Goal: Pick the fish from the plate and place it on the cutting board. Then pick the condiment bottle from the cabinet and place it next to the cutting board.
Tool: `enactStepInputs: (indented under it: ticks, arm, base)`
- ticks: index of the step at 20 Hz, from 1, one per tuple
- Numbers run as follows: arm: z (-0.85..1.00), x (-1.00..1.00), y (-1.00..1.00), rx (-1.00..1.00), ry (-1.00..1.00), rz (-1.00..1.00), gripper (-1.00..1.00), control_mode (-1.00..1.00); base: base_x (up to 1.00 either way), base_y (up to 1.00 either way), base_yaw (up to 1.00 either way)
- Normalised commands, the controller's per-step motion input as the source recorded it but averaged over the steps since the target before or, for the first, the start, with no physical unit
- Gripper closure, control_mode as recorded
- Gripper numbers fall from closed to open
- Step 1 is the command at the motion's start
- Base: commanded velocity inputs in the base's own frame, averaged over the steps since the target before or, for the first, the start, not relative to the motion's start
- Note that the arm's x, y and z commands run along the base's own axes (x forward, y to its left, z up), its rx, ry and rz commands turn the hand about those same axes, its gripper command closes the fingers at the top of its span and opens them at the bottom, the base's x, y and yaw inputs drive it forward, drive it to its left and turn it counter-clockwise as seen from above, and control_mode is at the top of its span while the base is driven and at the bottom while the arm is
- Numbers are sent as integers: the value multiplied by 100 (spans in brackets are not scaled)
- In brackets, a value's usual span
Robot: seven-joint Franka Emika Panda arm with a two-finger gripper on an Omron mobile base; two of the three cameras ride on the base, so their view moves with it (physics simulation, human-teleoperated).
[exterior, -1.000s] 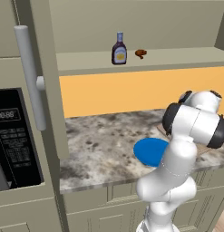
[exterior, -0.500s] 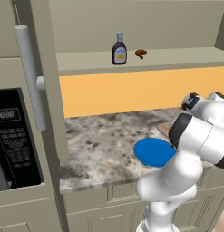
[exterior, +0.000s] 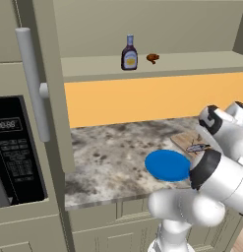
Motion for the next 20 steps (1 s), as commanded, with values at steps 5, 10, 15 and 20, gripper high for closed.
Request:
enactStepInputs:
  ticks: [5,10,15,20]
  arm:
    - [20,-14,27,2,-1,-3,-100,-100]
    - [9,0,17,14,0,-1,-100,-100]
    - [20,-2,15,17,3,-1,-100,-100]
    - [26,-11,19,18,5,-3,-100,-100]
  base:
    - [0,0,0]
    - [0,0,0]
    - [0,0,0]
    - [0,0,0]
